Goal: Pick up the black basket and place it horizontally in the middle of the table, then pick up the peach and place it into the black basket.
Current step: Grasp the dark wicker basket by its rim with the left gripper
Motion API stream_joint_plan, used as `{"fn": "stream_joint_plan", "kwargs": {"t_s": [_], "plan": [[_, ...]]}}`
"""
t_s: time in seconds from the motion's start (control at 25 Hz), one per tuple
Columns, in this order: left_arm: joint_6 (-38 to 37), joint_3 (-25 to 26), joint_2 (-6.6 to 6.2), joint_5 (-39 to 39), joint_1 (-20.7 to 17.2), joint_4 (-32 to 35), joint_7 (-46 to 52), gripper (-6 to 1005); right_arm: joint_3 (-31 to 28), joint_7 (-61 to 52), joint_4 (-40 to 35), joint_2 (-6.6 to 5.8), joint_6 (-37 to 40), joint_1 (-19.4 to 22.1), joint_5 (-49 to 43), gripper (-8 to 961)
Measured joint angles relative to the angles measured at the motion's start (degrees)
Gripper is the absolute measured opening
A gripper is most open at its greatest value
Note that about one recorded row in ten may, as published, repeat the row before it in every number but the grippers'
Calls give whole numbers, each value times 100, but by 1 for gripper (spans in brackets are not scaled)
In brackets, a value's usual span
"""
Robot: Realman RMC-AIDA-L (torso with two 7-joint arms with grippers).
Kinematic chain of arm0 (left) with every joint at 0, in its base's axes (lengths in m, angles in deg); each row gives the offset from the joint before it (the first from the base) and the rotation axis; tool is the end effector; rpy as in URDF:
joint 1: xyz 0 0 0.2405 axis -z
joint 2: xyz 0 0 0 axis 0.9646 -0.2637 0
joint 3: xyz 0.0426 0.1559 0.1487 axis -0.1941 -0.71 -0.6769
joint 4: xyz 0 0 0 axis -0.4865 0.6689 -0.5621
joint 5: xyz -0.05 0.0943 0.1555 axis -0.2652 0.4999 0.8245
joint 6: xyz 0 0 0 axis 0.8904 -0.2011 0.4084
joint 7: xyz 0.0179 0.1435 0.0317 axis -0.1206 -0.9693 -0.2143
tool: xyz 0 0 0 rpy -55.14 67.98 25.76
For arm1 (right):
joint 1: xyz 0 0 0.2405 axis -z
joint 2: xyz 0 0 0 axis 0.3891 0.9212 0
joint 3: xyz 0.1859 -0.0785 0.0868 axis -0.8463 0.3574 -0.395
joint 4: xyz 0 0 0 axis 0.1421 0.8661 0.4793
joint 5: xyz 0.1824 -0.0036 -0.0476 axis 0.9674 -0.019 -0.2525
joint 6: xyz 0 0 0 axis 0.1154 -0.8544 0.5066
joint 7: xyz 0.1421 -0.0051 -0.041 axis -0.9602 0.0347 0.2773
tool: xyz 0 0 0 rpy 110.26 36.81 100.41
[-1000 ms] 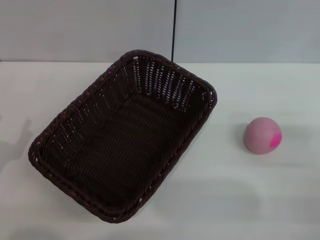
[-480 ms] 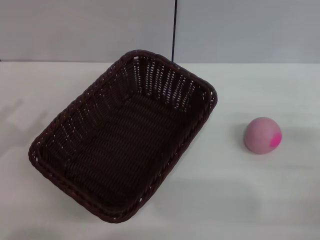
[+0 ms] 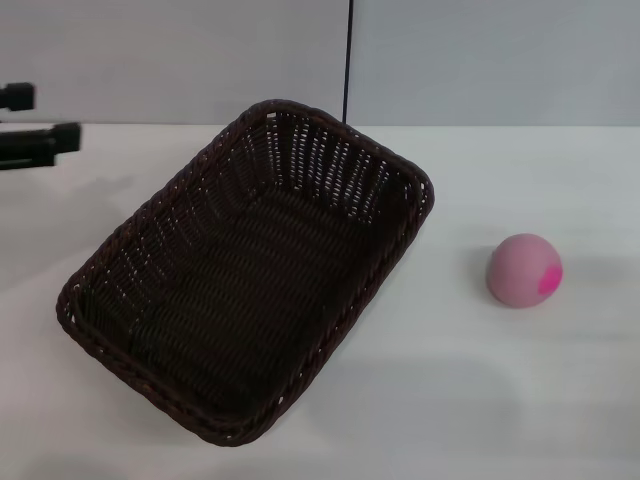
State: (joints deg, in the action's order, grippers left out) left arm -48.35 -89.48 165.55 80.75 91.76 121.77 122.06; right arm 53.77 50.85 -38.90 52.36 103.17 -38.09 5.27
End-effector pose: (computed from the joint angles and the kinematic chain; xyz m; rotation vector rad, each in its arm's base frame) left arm -0.1998 0.2761 0.1462 -2.4573 -0.6983 -0.3305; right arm 0.2967 0.2227 0.0687 -1.2921 0.5620 1.1957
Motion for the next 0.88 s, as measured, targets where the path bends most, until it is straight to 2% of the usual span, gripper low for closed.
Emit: {"fn": "stream_joint_plan", "kwargs": {"t_s": [0.12, 0.16, 0.2, 0.28, 0.32, 0.36, 0.4, 0.44, 0.52, 0.56, 0.68, 0.88], "plan": [[-4, -122, 1, 154, 77, 139, 198, 755, 0, -3, -3, 0, 16, 11, 1, 640], [-6, -504, -22, 550, 247, 337, 627, 754, 1, -4, -5, 0, 18, 20, 1, 640], [-6, -504, -22, 550, 247, 337, 627, 754, 0, -4, -8, 0, 17, 27, 2, 640], [-2, -1186, -4, 1399, 523, 564, 1136, 753, -6, -5, -13, 0, -6, 24, 2, 640], [-2, -1186, -4, 1399, 523, 564, 1136, 752, -6, -5, -13, 0, -6, 24, 2, 640], [146, -2070, 32, 2138, 662, 561, 1575, 751, -6, -5, -14, 0, -12, 21, 2, 640], [146, -2070, 32, 2138, 662, 561, 1575, 751, -6, -5, -15, 0, -13, 18, 2, 640], [339, -2490, 32, 2380, 688, 503, 1802, 750, -7, -5, -17, 0, -15, 17, 2, 640], [402, -2619, 35, 2453, 697, 477, 1870, 749, -8, -5, -20, 0, -21, 17, 2, 640], [584, -2963, 40, 2700, 743, 358, 2069, 748, -9, -5, -20, 0, -23, 17, 2, 640], [763, -3303, 47, 2945, 825, 96, 2250, 747, -9, -5, -19, 0, -40, -7, 2, 640], [999, -3688, 57, 3194, 927, -333, 2368, 744, -9, -5, -18, 0, -132, -52, 2, 640]]}}
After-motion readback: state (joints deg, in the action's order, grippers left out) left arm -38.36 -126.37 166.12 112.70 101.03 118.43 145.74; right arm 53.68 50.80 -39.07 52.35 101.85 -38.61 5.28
